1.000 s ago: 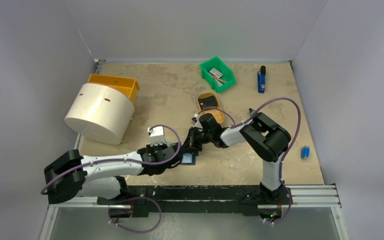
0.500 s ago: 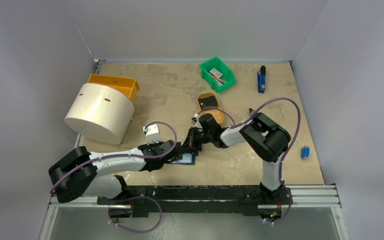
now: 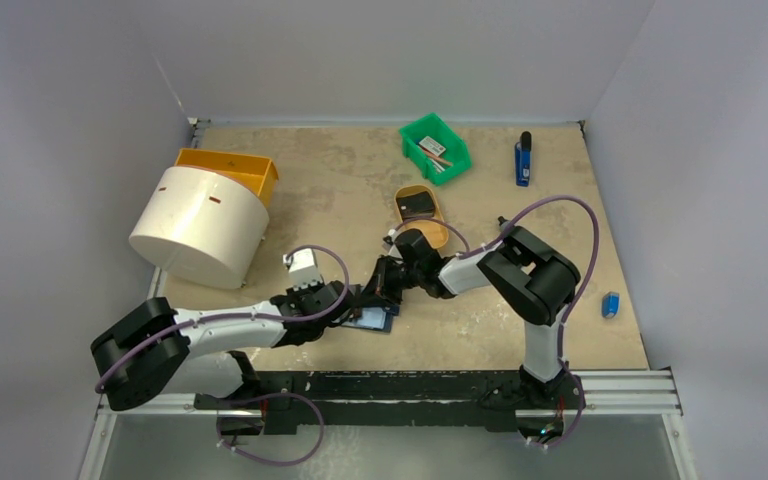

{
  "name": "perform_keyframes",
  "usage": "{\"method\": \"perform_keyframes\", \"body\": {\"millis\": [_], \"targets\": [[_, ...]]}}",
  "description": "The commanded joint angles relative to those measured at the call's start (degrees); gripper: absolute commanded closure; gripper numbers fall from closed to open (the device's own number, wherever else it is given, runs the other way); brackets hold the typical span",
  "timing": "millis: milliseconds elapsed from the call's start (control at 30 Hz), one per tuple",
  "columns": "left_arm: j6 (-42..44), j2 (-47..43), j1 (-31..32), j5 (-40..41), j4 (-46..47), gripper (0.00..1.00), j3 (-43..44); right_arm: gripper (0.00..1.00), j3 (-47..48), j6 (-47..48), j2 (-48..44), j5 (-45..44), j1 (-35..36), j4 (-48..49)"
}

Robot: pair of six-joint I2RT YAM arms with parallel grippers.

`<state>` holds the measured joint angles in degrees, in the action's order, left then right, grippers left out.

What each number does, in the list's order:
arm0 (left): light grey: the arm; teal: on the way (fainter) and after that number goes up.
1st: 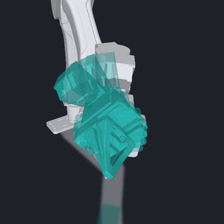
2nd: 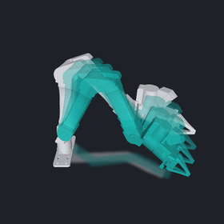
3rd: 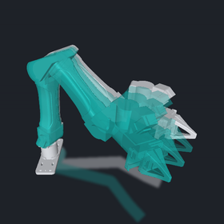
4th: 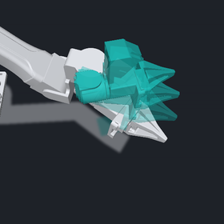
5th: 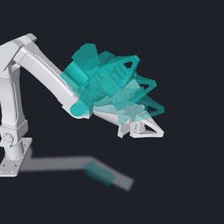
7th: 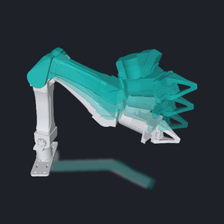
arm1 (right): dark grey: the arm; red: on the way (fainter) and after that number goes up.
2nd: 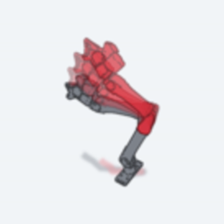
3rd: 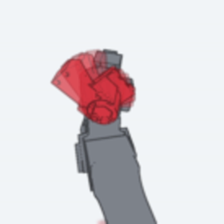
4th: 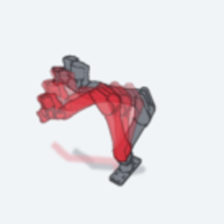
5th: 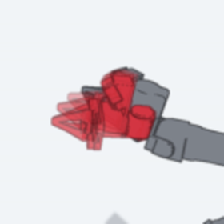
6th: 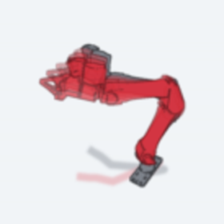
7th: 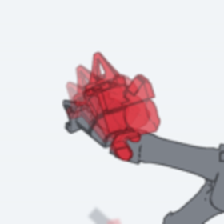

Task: Put the credit cards into the card holder
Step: Insert the credit card into the card holder.

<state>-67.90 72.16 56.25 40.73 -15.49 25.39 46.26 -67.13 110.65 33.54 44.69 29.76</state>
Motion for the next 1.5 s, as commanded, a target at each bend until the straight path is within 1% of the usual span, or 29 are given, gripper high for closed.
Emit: {"method": "perform_keyframes", "body": {"millis": [0, 167, 433, 633, 667, 800, 867, 900, 1000, 1167, 1300, 1400, 1467], "targets": [[-1.48, 0.99, 0.27, -10.10, 3.92, 1.00, -1.93, 1.00, -0.64, -3.11, 0.48, -5.42, 1.37, 0.56], [-2.10, 0.58, 0.37, -10.17, 4.20, 1.00, -2.58, 1.00, -4.14, -6.39, -3.29, -11.15, 1.46, 1.95], [-2.19, 0.13, 1.00, -10.49, 5.73, 1.00, -3.10, 1.00, -3.72, -9.95, -1.79, -10.94, 2.40, 5.53], [-2.57, -0.16, 1.50, -9.83, 5.25, 1.00, -2.86, 1.00, -3.61, -9.14, -2.85, -11.19, 3.11, 4.84], [-2.65, -0.44, 1.54, -9.61, 4.95, 1.00, -2.88, 0.98, -3.59, -8.24, -3.30, -11.03, 3.10, 3.69], [-2.68, -1.44, 1.50, -8.88, 4.18, 1.00, -3.01, 0.76, -2.93, -5.25, -4.74, -10.92, 3.12, -0.57], [-2.51, -1.49, 1.51, -8.68, 4.01, 1.00, -2.85, 0.67, -2.26, -3.83, -5.19, -11.35, 3.13, -3.30], [-2.46, -1.45, 1.51, -8.65, 3.98, 1.00, -2.76, 0.65, -1.78, -3.10, -5.40, -11.74, 3.08, -4.71], [-2.18, -1.45, 1.50, -8.57, 3.90, 1.00, -2.55, 0.62, -0.89, -1.56, -6.15, -12.46, 3.10, -7.65], [-1.67, -1.73, 1.54, -8.32, 3.91, 1.00, -2.18, 0.61, 1.01, 1.27, -6.93, -13.94, 3.10, -11.30], [-0.52, -1.98, 1.50, -8.96, 5.50, 1.00, -2.00, 0.61, 3.95, 3.17, -5.10, -11.51, 3.13, -12.04], [-0.63, -3.11, 1.51, -7.07, 2.59, 1.00, -0.73, 0.61, 4.04, 4.30, -6.40, -12.40, 3.07, -14.65], [-0.95, -5.97, 1.50, -4.99, -0.50, 1.00, -0.02, 0.61, 3.93, 5.64, -7.74, -13.57, 3.13, -16.59]]}}
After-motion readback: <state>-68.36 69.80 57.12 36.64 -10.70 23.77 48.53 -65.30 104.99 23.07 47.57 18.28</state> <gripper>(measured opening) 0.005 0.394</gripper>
